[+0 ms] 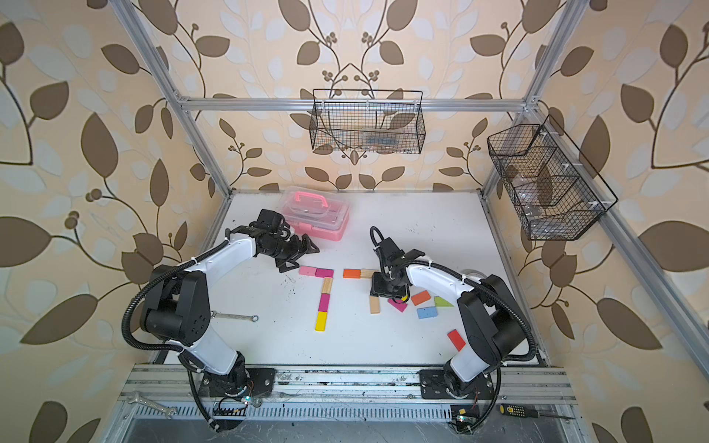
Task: Assemble the number 7 with building blocks
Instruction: Assemble the building block at the center of the board, then adjust the building block at the center of the board.
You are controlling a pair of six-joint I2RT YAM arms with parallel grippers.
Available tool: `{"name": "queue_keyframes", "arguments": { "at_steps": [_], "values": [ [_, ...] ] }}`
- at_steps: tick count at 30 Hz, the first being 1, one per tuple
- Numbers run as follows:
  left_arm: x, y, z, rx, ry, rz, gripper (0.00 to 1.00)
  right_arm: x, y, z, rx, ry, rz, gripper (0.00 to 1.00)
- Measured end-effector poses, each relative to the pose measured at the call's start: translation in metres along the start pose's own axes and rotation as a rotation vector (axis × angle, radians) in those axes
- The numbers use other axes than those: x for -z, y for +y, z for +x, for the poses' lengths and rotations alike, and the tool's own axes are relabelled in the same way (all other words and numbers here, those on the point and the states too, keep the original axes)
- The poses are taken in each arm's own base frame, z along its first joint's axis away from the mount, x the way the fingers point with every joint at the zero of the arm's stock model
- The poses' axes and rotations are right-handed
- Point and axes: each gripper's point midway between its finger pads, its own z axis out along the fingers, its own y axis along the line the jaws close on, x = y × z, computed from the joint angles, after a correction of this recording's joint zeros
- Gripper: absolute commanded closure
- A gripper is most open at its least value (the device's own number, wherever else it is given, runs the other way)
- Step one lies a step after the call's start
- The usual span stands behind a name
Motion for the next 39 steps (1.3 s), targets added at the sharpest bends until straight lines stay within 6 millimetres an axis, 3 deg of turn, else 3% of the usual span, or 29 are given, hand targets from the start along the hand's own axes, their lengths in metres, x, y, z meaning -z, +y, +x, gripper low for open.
{"name": "queue_keyframes", "arguments": {
  "at_steps": [8,21,39],
  "values": [
    [0.0,0.0,0.001,0.001,0.003,0.0,0.02,-0.018,0.004,-0.006,-0.025,0.054,-0.023,0.47],
    [0.001,0.001,0.002,-0.003,0.01,-0.005,0.02,-0.032,0.006,-0.008,-0.044,0.085,-0.049,0.46],
    [0.003,-0.002,0.001,-0.026,0.01,-0.005,0.02,-0.034,0.009,-0.012,-0.054,0.084,-0.064,0.46]
  ]
}}
